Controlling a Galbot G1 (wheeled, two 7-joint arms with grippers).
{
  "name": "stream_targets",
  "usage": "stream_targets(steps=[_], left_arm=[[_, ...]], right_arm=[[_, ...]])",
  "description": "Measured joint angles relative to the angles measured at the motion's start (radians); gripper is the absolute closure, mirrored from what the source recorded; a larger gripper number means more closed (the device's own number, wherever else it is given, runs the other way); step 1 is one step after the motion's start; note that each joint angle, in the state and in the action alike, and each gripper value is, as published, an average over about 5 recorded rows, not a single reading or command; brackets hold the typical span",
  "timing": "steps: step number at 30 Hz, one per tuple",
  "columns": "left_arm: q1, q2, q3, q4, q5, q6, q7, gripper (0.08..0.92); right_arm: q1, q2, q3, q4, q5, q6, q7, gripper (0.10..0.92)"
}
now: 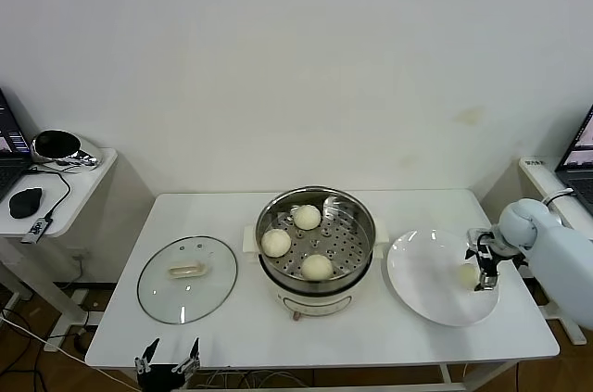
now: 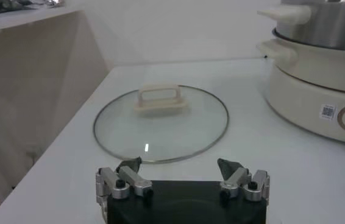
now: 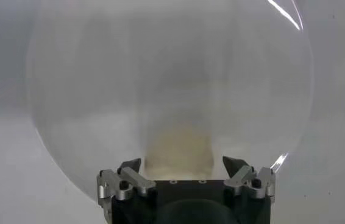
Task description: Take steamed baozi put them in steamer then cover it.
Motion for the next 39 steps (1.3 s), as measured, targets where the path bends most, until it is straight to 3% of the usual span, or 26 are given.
stream_targets(steps=[14,29,39], left_arm=[[-0.011,0.002,0.009,0.014,0.013,-0.004,-0.002,0.177],[-0.05,0.022,0.011,0.017,0.036,-0.015,-0.023,0.177],[-0.069,0.031,0.004,-0.005,0.036,-0.021,-0.03,0.177]], right_arm=[[0.011,-0.022,-0.005,0.015,0.029,-0.025,-0.01,0.577],[0.282,-0.115,-0.208,0.196,0.279,-0.138,-0.079,0.592],[0.652,-0.017,-0.521,0.259,0.564,-0.249,-0.101,0.592]])
